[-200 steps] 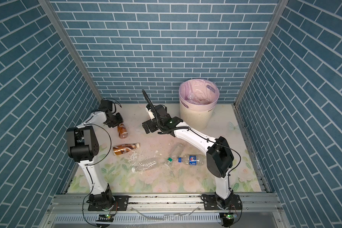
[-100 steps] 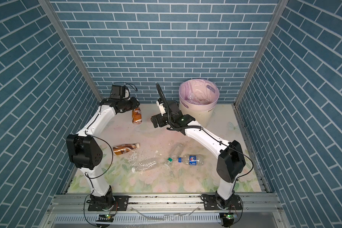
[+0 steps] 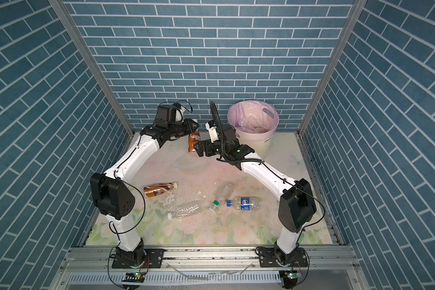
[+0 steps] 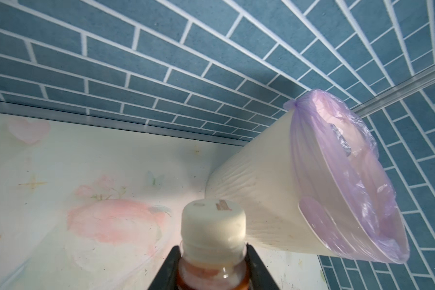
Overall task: Throw the plastic bottles in the bin
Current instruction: Pick up the plastic bottle from the top-left of the table.
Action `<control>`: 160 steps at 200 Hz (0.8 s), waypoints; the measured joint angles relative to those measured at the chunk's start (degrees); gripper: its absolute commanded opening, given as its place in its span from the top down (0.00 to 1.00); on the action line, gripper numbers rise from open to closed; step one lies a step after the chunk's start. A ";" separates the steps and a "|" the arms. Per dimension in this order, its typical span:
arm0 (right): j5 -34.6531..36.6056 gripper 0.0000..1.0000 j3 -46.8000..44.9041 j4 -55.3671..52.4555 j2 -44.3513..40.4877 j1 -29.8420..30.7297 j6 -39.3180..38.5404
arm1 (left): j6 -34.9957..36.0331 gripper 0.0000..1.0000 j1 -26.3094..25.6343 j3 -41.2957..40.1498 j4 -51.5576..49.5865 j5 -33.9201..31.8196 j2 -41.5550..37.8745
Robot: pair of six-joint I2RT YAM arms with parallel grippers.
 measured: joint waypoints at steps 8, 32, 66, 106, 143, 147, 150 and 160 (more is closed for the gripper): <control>-0.66 0.02 0.00 0.70 0.07 -0.07 0.70 | -0.50 0.64 -0.37 -0.31 0.96 0.00 -0.22; -1.79 0.05 0.02 2.10 0.85 -0.07 2.49 | -2.51 0.64 -1.03 -2.97 4.15 -0.02 -1.95; -1.88 0.14 0.22 2.32 3.06 -0.20 3.96 | -5.22 0.64 -1.38 -5.88 7.78 -0.02 -4.52; -2.05 0.39 2.69 2.12 5.66 -0.33 5.20 | -6.82 0.61 -2.23 -6.67 10.84 0.28 -6.05; -2.12 0.54 4.48 1.14 5.75 -0.20 4.70 | -7.08 0.60 -2.34 -7.06 11.85 -0.09 -7.23; -2.05 0.56 4.59 1.03 5.75 -0.20 4.44 | -7.08 0.60 -2.34 -7.08 11.91 -0.11 -7.30; -2.05 0.57 4.63 0.96 5.75 -0.20 4.39 | -7.08 0.60 -2.34 -7.13 11.93 -0.13 -7.39; -2.01 0.58 4.74 0.74 5.70 -0.17 4.04 | -7.08 0.59 -2.34 -7.28 11.96 -0.31 -7.65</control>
